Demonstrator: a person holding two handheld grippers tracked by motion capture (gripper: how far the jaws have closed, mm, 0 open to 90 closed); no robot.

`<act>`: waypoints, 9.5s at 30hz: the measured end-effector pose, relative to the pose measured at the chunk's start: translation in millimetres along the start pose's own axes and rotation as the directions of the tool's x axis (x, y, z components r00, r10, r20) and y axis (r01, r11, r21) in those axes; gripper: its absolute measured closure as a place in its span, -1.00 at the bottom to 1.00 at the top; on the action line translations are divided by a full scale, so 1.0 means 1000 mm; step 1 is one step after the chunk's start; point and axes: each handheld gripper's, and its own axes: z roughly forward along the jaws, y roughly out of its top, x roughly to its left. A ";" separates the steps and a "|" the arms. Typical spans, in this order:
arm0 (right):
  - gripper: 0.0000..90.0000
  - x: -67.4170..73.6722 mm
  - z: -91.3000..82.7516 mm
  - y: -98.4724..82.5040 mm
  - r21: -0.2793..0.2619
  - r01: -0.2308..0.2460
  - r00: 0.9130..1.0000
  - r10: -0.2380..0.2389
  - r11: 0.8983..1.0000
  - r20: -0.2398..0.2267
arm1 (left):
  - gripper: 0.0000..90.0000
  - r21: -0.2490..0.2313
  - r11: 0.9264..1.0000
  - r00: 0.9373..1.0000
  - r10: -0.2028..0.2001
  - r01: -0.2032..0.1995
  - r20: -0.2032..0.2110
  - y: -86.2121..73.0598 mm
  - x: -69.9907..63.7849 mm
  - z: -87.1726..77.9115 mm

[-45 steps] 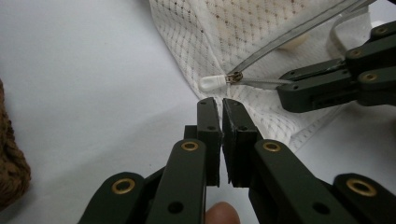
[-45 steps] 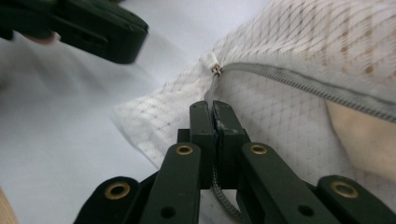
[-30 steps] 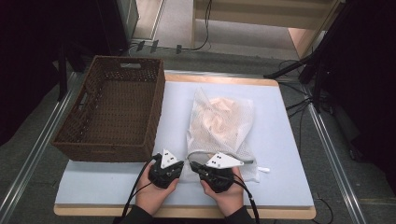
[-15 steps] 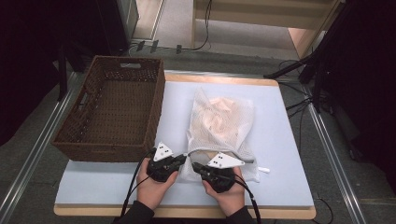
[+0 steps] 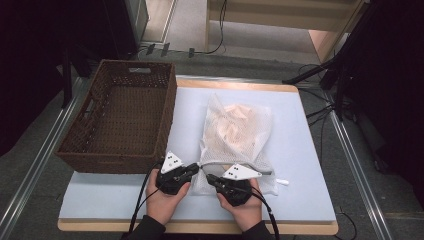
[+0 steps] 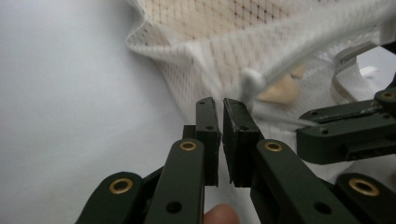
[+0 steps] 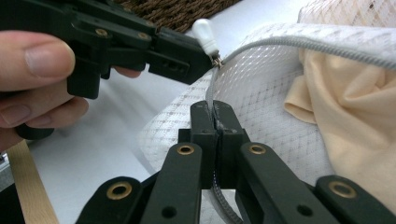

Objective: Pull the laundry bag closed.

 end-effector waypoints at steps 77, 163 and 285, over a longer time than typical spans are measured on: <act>0.84 0.004 0.007 0.019 -0.001 -0.085 0.996 0.085 0.996 0.005 | 1.00 0.052 0.997 0.997 0.046 -0.050 0.068 -0.011 0.002 -0.009; 0.94 -0.032 -0.037 -0.009 -0.035 -0.136 0.990 0.137 0.990 0.029 | 0.98 -0.021 0.999 0.995 0.036 -0.034 0.090 -0.014 0.005 -0.014; -0.98 -0.138 -0.157 -0.066 -0.187 -0.163 0.937 0.211 0.969 0.279 | -1.00 -0.123 0.990 0.989 0.080 -0.064 0.126 -0.029 0.034 -0.063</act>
